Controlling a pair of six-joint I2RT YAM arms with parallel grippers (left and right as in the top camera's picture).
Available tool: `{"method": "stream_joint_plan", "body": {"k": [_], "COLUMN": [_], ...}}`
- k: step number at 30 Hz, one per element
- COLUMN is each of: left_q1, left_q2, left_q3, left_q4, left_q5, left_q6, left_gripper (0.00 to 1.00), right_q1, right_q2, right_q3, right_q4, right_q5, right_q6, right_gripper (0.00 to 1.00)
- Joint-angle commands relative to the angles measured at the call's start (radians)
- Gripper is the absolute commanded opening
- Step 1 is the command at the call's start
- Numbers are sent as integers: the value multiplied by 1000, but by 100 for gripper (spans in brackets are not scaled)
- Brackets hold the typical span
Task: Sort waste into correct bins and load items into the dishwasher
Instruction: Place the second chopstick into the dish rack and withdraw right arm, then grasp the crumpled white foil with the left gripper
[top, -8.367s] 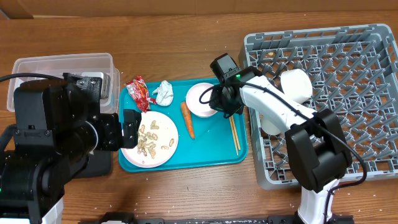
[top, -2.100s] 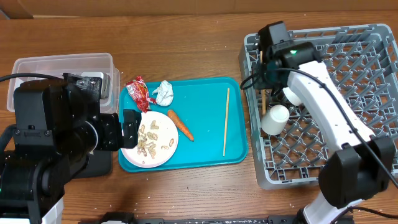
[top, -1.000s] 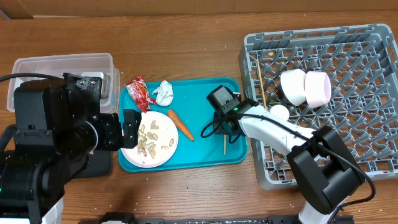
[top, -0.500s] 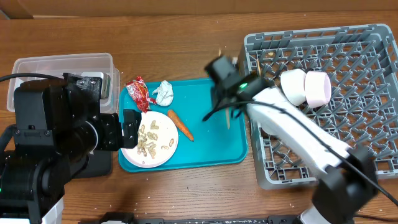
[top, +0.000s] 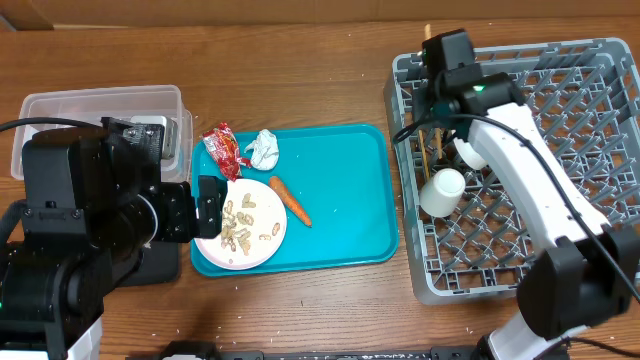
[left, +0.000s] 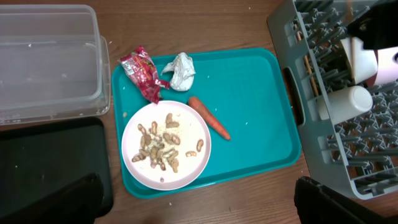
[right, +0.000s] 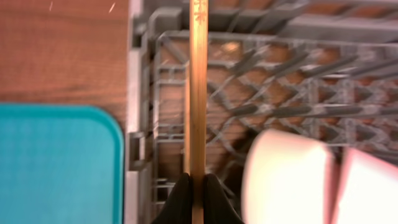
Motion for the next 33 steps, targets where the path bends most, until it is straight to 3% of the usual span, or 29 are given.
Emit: {"method": "stream_joint_plan", "body": {"k": [1,3,9,13,16,17,18,24,33], "left_q1": [6,6,6,6,6,6,6,6,6], "left_q2": [3,3,3,3,3,3,3,3,9], "left_q3": [16,16,16,16,16,16,16,16,16], "left_q4": [-2,-2,-2,-2,-2,-2,-2,76,79], "left_q5": [-6,-6,-6,-6,-6,-5,-6,16,31], "left_q6": [1,1,1,1,1,1,1,-19,-45], "left_gripper": [100,100,100,100,100,100,100,100,100], "right_q1": [13,13,13,13,13,13,13,13,13], "right_q2": [36,34,-102,-276,-434,-481,-533,-713,-761], "right_q3": [-8,-6,56,105,113,113,113,112,112], "right_q4": [4,-9,-65,-127,-163,-172,-187,-327,-367], "right_q5": [-55,-56,-149,-154,-154,-154,-154,-135,-135], "right_q6": [-29,-2,82,134,163,163,163,163,163], "right_gripper": [18,27,31,44,65,96,100,100,100]}}
